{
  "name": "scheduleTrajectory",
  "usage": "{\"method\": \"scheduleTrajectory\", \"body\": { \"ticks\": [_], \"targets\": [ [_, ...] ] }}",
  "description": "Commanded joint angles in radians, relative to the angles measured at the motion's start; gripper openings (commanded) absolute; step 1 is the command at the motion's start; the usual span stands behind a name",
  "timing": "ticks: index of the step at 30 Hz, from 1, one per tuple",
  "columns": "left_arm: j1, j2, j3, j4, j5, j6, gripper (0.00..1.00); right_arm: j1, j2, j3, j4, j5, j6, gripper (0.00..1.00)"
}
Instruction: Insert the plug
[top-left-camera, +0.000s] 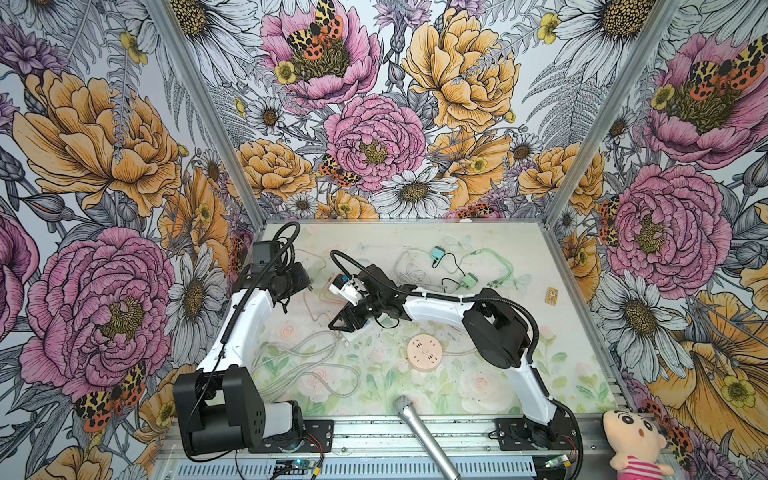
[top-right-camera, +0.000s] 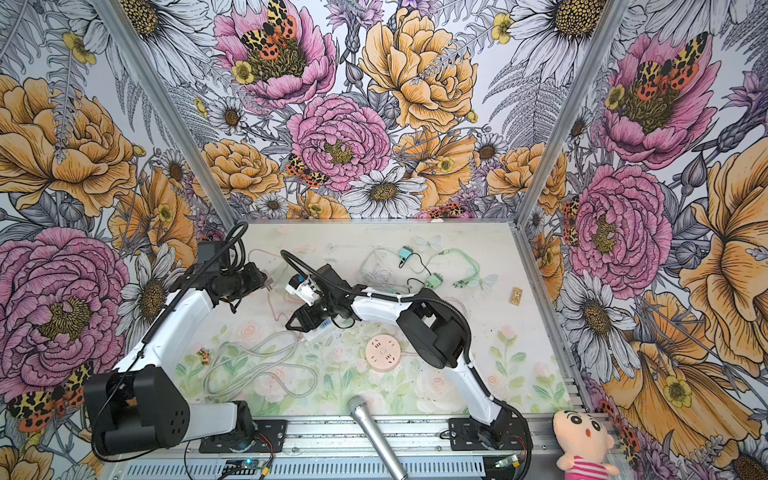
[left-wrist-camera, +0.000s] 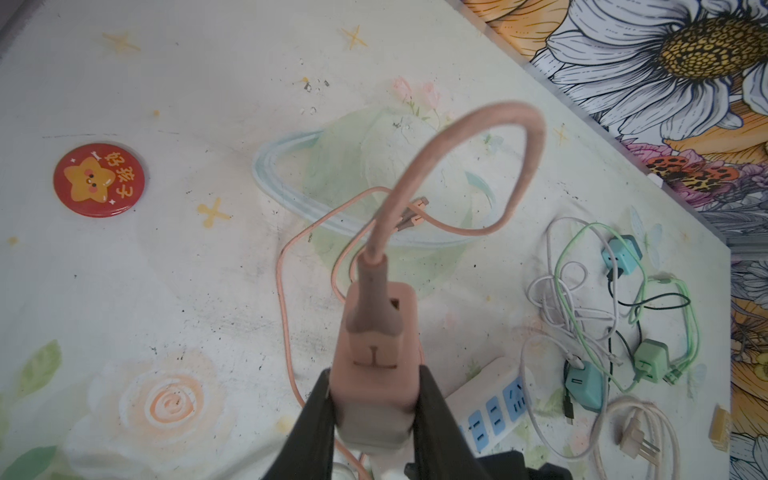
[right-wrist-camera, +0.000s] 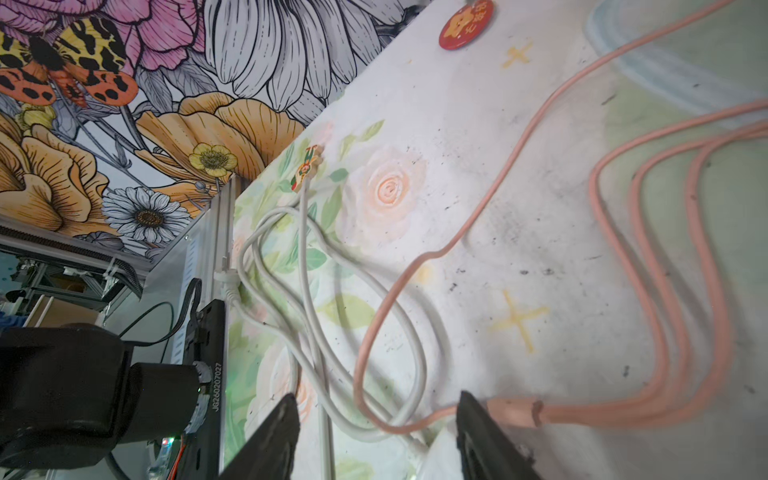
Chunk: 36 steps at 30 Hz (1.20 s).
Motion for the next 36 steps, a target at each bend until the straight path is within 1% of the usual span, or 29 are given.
{"method": "scheduleTrajectory", "body": {
  "ticks": [1, 3, 4, 8, 10, 13, 15, 21, 25, 28, 31, 33, 34, 36],
  "targets": [
    [0.008, -0.030, -0.021, 0.033, 0.046, 0.008, 0.00, 0.012, 0.049, 0.069, 0.023, 0.036, 0.029, 0.60],
    [0.008, -0.039, -0.031, 0.032, 0.048, 0.009, 0.00, 0.018, 0.069, 0.090, 0.022, 0.047, 0.031, 0.57],
    [0.008, -0.043, -0.035, 0.033, 0.052, 0.010, 0.00, 0.018, 0.075, 0.097, 0.022, 0.059, 0.034, 0.53],
    [0.008, -0.061, -0.057, 0.038, 0.063, 0.004, 0.00, 0.013, 0.103, 0.128, 0.020, 0.106, 0.041, 0.29],
    [0.008, -0.071, -0.067, 0.038, 0.066, 0.003, 0.00, 0.002, 0.119, 0.147, 0.020, 0.115, 0.041, 0.20],
    [0.009, -0.090, -0.078, 0.038, 0.083, 0.003, 0.00, -0.032, 0.137, 0.182, 0.014, 0.147, 0.054, 0.10],
    [0.010, -0.103, -0.085, 0.037, 0.091, -0.001, 0.00, -0.060, 0.139, 0.202, 0.014, 0.160, 0.061, 0.07],
    [0.006, -0.145, -0.102, 0.044, 0.127, -0.004, 0.00, -0.145, 0.181, 0.300, 0.014, 0.196, 0.080, 0.06],
    [-0.007, -0.168, -0.130, 0.069, 0.155, -0.001, 0.00, -0.184, 0.266, 0.411, 0.003, 0.190, 0.124, 0.06],
    [-0.050, -0.177, -0.180, 0.136, 0.171, 0.008, 0.00, -0.191, 0.299, 0.451, -0.027, 0.155, 0.134, 0.06],
    [-0.124, -0.180, -0.237, 0.240, 0.174, 0.024, 0.00, -0.190, 0.275, 0.401, -0.038, 0.125, 0.124, 0.09],
    [-0.187, -0.182, -0.276, 0.317, 0.157, 0.034, 0.00, -0.192, 0.232, 0.336, -0.041, 0.117, 0.104, 0.13],
    [-0.225, -0.179, -0.292, 0.349, 0.150, 0.044, 0.00, -0.193, 0.201, 0.297, -0.041, 0.114, 0.088, 0.18],
    [-0.290, -0.165, -0.311, 0.392, 0.125, 0.072, 0.00, -0.196, 0.146, 0.227, -0.041, 0.118, 0.065, 0.35]
  ]
}}
